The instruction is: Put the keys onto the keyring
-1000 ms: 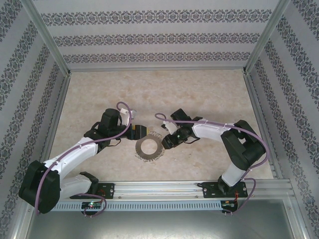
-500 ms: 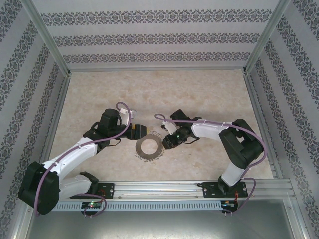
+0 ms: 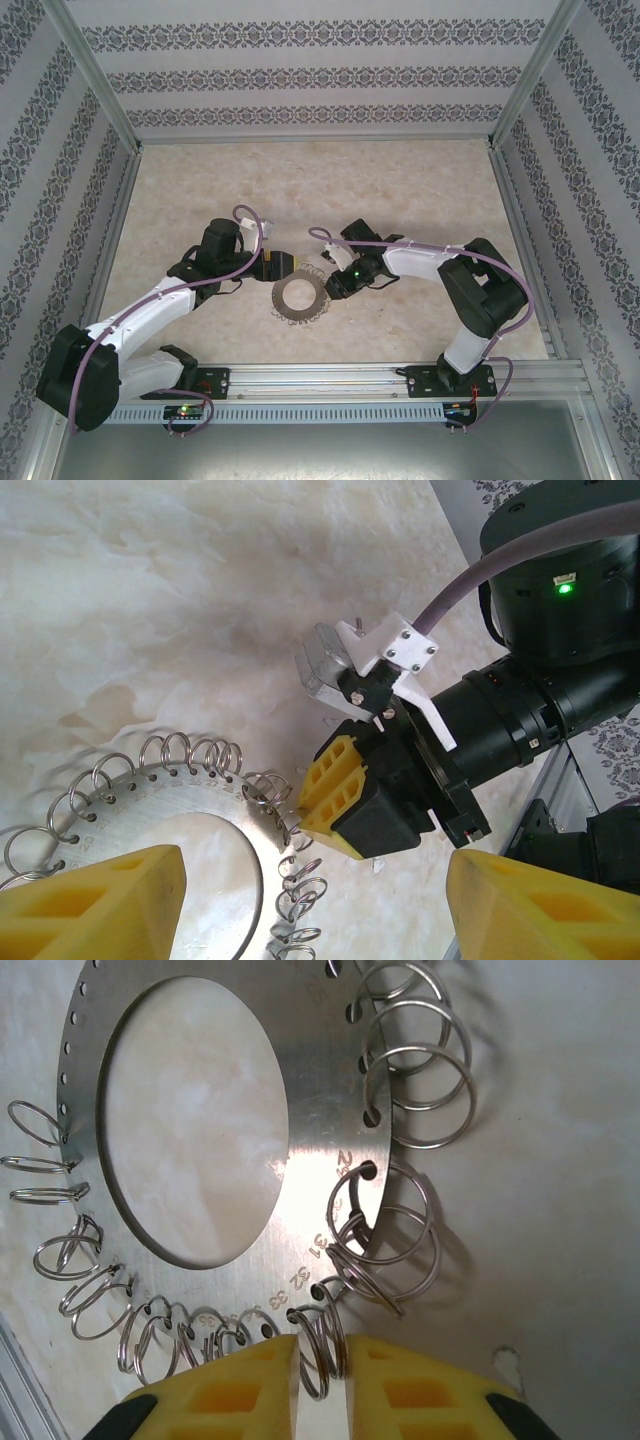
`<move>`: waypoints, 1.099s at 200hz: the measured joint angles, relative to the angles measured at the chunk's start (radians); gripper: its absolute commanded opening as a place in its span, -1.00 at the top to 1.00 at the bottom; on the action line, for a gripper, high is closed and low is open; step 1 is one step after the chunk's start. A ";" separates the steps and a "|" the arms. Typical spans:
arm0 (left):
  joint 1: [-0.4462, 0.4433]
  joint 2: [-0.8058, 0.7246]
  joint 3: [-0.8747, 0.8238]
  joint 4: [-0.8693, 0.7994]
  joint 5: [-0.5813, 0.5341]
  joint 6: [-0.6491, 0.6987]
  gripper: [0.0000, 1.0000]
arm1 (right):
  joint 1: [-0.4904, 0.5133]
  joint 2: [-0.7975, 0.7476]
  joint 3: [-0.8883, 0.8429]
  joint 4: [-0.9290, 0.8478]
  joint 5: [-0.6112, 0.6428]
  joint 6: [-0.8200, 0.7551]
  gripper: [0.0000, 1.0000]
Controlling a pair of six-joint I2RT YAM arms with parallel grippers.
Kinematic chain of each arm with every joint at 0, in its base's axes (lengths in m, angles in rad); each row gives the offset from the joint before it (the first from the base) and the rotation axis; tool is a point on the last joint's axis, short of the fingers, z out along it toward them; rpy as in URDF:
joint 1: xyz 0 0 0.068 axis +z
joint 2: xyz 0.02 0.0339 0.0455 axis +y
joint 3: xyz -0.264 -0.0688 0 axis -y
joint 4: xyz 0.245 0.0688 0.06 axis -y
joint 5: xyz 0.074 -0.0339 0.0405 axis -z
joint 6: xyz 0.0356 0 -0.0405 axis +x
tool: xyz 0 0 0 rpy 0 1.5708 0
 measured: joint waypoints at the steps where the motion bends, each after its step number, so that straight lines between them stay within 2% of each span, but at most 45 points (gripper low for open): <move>1: 0.000 0.000 0.000 0.000 0.000 0.000 -0.40 | 0.000 0.000 0.000 0.000 -0.001 0.000 0.65; 82: 0.000 0.000 -0.004 0.000 0.000 0.000 -0.40 | 0.000 0.003 0.011 0.010 -0.009 0.000 0.70; 129: 0.000 -0.003 -0.004 0.000 0.000 0.000 -0.40 | 0.000 0.016 0.020 0.010 -0.009 -0.001 0.83; 157: 0.000 -0.013 -0.004 0.000 0.000 0.000 -0.39 | 0.000 0.017 0.022 0.006 -0.009 -0.005 1.00; 192: 0.000 -0.022 -0.004 0.000 0.000 0.001 -0.38 | 0.000 0.006 0.022 -0.008 -0.007 -0.023 1.00; 220: 0.000 -0.039 -0.004 -0.001 0.000 0.004 -0.37 | 0.014 -0.063 0.021 -0.014 0.001 -0.062 1.00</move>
